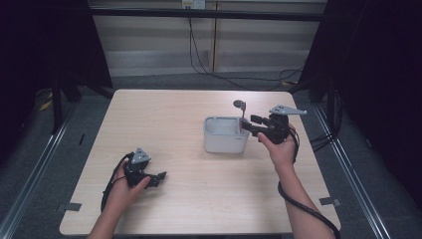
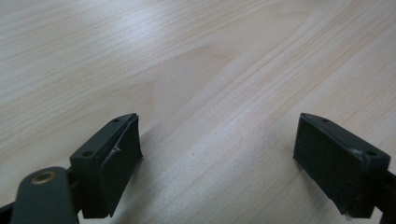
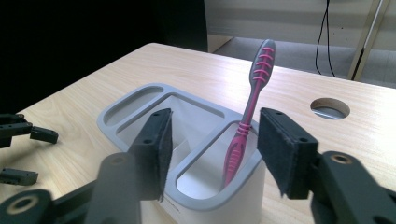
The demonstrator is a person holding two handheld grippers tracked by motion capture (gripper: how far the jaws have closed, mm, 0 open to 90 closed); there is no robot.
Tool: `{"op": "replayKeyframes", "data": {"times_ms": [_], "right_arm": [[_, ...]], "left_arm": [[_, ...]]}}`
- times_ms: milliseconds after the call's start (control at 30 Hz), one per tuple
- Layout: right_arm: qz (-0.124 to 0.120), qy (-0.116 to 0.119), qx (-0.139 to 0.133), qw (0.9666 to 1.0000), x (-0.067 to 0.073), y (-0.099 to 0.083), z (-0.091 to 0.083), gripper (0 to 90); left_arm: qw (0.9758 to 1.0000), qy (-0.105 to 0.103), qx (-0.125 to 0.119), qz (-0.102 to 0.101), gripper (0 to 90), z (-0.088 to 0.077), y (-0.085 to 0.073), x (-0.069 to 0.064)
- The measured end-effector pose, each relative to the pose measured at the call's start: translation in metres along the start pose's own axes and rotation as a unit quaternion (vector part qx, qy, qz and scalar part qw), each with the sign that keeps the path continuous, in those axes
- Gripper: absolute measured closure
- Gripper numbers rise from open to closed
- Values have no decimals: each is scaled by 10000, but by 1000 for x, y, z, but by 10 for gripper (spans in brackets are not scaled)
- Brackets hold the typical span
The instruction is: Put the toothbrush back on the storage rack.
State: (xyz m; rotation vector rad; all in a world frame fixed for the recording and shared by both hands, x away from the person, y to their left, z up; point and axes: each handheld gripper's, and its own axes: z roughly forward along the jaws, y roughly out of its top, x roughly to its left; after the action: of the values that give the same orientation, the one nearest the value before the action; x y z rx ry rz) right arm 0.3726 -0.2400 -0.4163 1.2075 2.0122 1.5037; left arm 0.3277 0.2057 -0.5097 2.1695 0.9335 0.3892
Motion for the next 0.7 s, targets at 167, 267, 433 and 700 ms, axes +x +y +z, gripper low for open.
{"op": "replayKeyframes", "data": {"times_ms": [167, 267, 433, 700], "right_arm": [[-51, -55, 122, 9999, 1, 0, 1, 387], [-114, -26, 199, 9997, 3, 1, 1, 356], [-150, -37, 294, 9994, 5, 2, -1, 315], [-175, -12, 411, 9990, 4, 3, -5, 280]], "left_arm": [[10000, -6, 0, -3, 145, 0, 0, 0], [10000, -7, -4, -18, 146, 0, 0, 0], [10000, -15, 9, -1, 146, 0, 0, 0], [10000, -4, 0, -4, 146, 0, 0, 0]]}}
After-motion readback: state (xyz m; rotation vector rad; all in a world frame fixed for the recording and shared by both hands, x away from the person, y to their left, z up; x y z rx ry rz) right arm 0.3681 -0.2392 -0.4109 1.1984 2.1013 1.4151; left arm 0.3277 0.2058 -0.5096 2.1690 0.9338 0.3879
